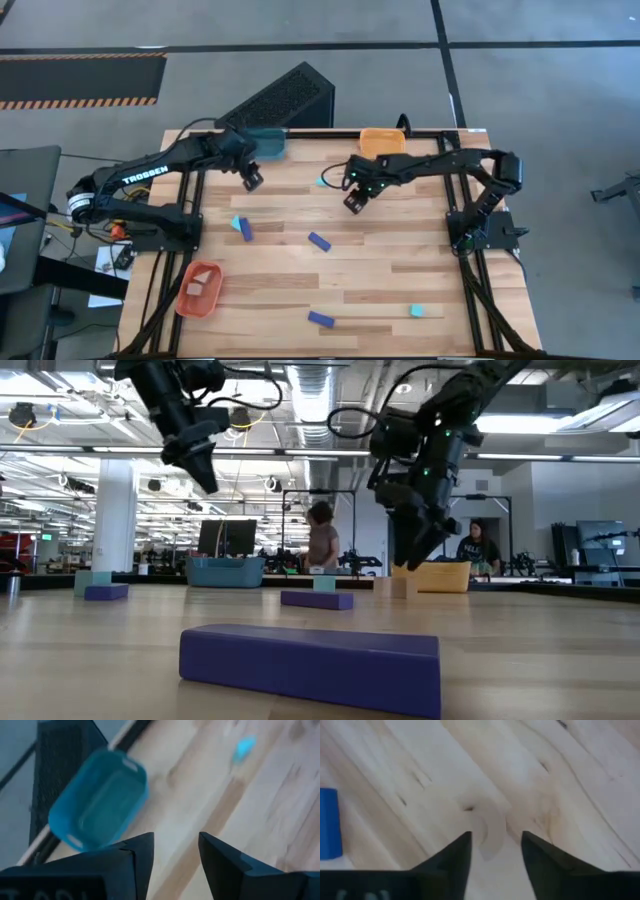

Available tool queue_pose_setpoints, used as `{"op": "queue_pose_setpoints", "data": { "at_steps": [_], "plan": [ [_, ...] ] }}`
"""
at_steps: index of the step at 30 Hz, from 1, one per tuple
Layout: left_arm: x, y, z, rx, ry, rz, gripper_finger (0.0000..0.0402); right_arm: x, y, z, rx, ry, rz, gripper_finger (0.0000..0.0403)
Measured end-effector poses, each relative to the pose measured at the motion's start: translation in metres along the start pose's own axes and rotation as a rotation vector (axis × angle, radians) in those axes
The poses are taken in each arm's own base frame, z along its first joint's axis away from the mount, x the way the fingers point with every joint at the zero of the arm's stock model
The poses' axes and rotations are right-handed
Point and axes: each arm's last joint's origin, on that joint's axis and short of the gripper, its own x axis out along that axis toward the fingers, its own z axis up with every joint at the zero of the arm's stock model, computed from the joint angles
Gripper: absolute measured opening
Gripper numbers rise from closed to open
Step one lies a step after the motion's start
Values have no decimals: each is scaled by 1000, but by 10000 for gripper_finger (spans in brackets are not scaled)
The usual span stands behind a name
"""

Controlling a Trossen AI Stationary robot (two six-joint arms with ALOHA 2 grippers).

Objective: Sort & place blocks by color
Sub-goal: Put the brown block into the orange bin

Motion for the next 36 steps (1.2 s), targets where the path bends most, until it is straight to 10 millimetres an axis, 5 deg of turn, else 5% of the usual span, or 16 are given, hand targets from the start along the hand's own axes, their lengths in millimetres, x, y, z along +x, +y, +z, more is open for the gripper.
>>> {"op": "queue_pose_setpoints", "data": {
  "at_steps": [7, 14, 17, 28, 36],
  "plan": [
    [7, 6, 11, -31, -83, -26, 192, 34, -4, 0, 18, 60, 8, 242],
    [36, -2, 21, -104, -72, -140, 210, 39, 5, -5, -31, 26, -61, 127],
    [40, -17, 22, -167, -62, -186, 210, 22, 19, -5, -84, -59, -55, 57],
    [9, -92, 58, -515, -420, -580, 211, -76, 60, -25, -373, -522, -20, 60],
    [39, -146, 67, -695, -467, -776, 264, -98, 89, -38, -590, -741, -162, 60]
  ]
}}
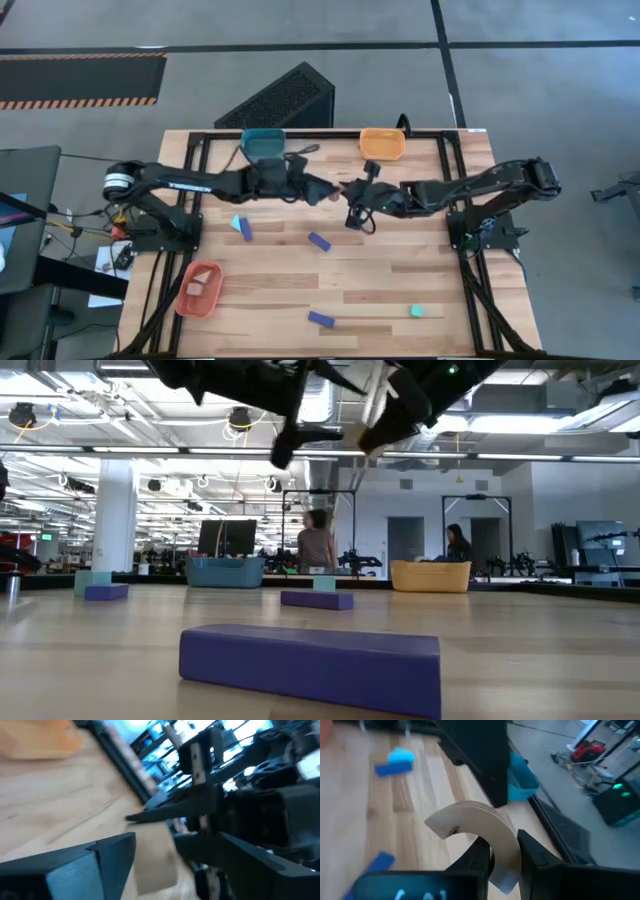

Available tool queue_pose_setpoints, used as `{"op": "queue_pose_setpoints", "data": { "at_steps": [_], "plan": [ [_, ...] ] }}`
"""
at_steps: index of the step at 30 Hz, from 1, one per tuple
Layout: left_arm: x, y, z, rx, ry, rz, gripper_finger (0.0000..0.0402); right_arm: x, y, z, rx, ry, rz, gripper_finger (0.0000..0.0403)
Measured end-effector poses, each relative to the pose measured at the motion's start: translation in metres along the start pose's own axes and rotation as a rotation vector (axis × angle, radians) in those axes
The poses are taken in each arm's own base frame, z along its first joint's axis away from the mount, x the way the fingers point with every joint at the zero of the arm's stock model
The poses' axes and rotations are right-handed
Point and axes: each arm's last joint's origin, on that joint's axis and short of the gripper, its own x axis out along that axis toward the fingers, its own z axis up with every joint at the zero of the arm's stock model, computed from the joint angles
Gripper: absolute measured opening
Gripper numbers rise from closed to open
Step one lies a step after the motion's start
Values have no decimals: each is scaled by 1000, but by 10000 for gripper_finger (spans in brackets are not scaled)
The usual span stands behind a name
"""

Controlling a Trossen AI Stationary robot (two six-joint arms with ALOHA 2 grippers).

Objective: Sort & place blocks by color
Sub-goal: Put the brown block into the orange bin

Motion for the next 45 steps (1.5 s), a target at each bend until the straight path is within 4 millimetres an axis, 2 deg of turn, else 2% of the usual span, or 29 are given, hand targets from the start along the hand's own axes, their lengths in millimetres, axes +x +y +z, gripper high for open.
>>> {"op": "queue_pose_setpoints", "data": {
  "at_steps": [4, 9, 13, 20, 27, 33, 39, 45],
  "plan": [
    [11, -2, -11, -2, -10, -20, 289, -2, 8, -2, -32, 6, -12, 61],
    [15, -7, -15, 22, 30, 77, 283, -7, 17, 0, -45, -9, -35, 61],
    [16, -8, -16, 46, 97, 170, 252, -14, 22, 1, -79, -21, -82, 62],
    [17, -21, -6, 137, 96, 154, 199, -20, 26, 5, -119, -52, -115, 62],
    [18, -21, 5, 171, 91, 133, 106, -19, 26, 7, -112, -69, -138, 70],
    [17, -19, 7, 171, 120, 132, 106, -19, 23, 11, -100, -74, -135, 97],
    [16, -19, 8, 176, 131, 128, 107, -18, 22, 12, -79, -75, -137, 98],
    [-4, -17, 18, 232, 151, 224, 106, -15, 16, 11, 168, -57, -126, 130]
  ]
}}
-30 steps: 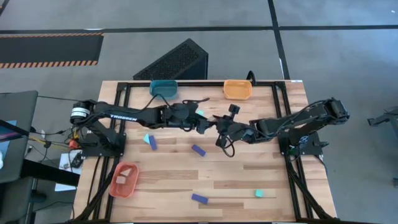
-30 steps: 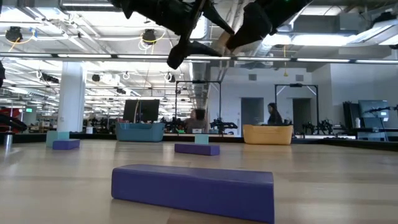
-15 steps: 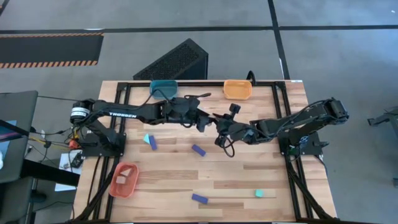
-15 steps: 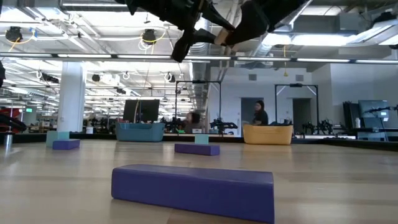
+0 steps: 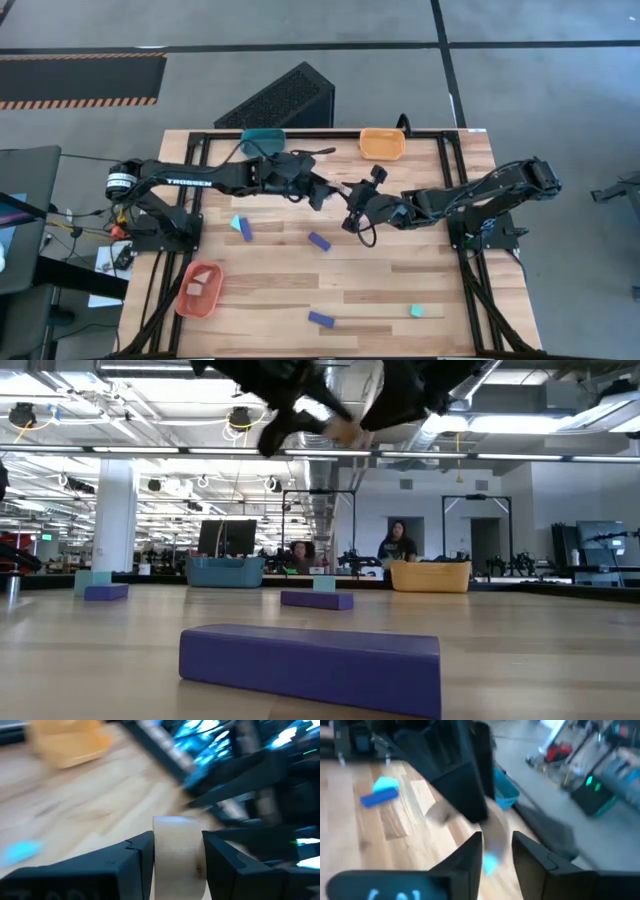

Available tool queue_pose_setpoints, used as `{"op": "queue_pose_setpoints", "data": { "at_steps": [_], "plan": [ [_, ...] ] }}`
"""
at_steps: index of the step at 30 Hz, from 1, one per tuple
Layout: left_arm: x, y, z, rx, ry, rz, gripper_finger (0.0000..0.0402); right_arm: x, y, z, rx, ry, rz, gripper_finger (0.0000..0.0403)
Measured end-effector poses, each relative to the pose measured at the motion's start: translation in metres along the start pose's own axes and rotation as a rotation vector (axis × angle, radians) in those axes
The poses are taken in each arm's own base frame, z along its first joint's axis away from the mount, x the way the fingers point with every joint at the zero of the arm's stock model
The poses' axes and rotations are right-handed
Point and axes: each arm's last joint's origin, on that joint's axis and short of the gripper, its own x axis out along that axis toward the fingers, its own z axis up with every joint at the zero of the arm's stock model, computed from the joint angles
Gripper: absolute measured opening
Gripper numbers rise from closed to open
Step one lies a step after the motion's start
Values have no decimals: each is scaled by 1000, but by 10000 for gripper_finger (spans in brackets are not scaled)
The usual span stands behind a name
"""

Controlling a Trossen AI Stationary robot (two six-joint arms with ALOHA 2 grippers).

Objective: Sort & place blocks by color
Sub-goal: Put the brown block into the orange bin

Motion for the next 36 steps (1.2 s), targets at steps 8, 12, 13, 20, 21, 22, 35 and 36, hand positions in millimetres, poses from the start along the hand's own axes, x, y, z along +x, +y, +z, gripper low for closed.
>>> {"op": "queue_pose_setpoints", "data": {
  "at_steps": [8, 12, 13, 20, 21, 22, 35, 36],
  "plan": [
    [-56, 7, -12, 103, 107, 289, 110, 0, -5, -20, 321, 176, -19, 204],
    [-86, 1, -27, 176, 173, 385, 108, -6, -2, -30, 383, 253, -35, 215],
    [-94, 0, -32, 192, 195, 411, 108, -9, 0, -31, 391, 260, -32, 216],
    [-146, -6, -64, 200, 203, 473, 111, -28, 18, -36, 483, 257, 2, 204],
    [-152, -4, -71, 183, 199, 464, 110, -30, 20, -36, 495, 254, 3, 202],
    [-158, -2, -78, 166, 198, 456, 110, -32, 21, -37, 511, 251, 0, 200],
    [-194, 33, -171, -12, 473, 394, 110, -49, 31, -44, 617, 273, 3, 194],
    [-195, 34, -176, -14, 493, 395, 110, -48, 31, -44, 625, 274, 1, 194]
  ]
}}
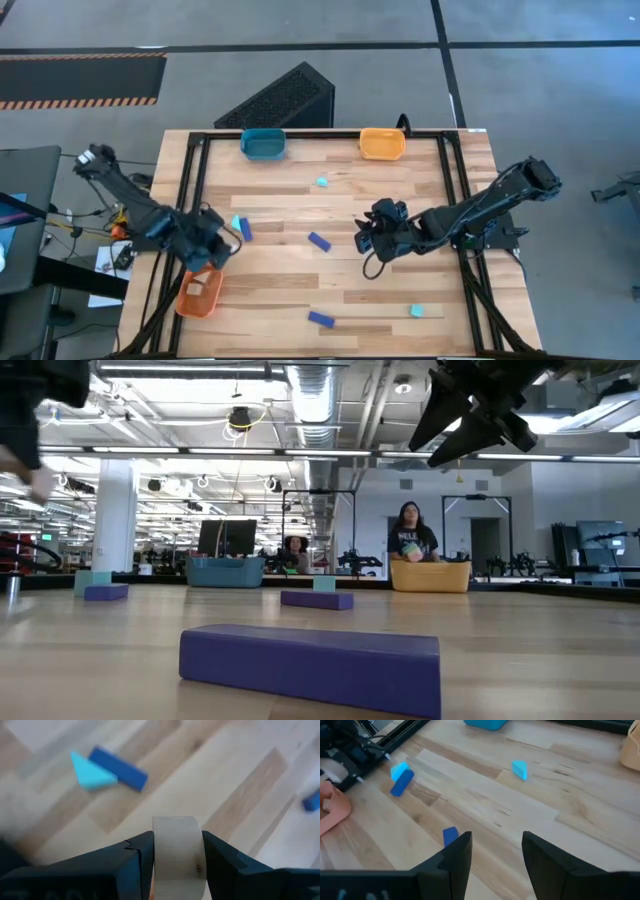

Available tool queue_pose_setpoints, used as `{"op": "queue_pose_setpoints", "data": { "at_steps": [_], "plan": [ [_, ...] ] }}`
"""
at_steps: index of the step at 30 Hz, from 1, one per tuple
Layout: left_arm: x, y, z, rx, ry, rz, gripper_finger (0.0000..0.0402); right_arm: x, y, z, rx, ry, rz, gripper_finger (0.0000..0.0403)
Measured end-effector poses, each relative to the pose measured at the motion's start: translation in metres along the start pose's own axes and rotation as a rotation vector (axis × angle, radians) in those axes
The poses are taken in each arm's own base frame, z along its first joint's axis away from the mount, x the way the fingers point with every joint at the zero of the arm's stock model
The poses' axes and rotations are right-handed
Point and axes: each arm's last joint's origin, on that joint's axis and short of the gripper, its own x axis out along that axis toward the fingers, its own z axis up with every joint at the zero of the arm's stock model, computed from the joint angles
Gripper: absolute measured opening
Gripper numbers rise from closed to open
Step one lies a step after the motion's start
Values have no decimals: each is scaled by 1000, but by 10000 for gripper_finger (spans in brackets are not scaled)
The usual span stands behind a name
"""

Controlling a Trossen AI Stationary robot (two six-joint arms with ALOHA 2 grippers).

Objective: Sort & place blocks by color
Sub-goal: Put the brown block into the orange bin

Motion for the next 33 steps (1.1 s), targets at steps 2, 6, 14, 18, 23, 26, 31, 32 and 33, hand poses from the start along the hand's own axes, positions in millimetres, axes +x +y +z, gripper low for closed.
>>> {"op": "queue_pose_setpoints", "data": {
  "at_steps": [2, 6, 14, 18, 23, 26, 31, 32, 33],
  "plan": [
    [2, 2, -7, -3, 23, 3, 110, 1, 0, 1, 12, -2, -1, 194],
    [6, 6, -17, -19, 41, 10, 112, 4, -2, 4, 28, -8, -13, 193],
    [19, 13, -32, -53, 90, 12, 112, 12, -6, 12, 36, -3, -36, 192],
    [28, 17, -42, -58, 160, 2, 112, 15, -8, 14, 13, 20, -35, 191],
    [36, 22, -51, -100, 214, 6, 114, 17, -9, 16, 1, 32, -36, 191],
    [40, 25, -56, -130, 257, 21, 115, 17, -9, 16, 0, 45, -30, 189],
    [39, 25, -57, -150, 270, 21, 116, 18, -9, 15, -36, 61, -19, 189],
    [39, 25, -58, -162, 275, 21, 116, 18, -9, 16, -36, 66, -18, 189],
    [38, 24, -57, -171, 279, 21, 116, 18, -9, 16, -36, 70, -16, 189]
  ]
}}
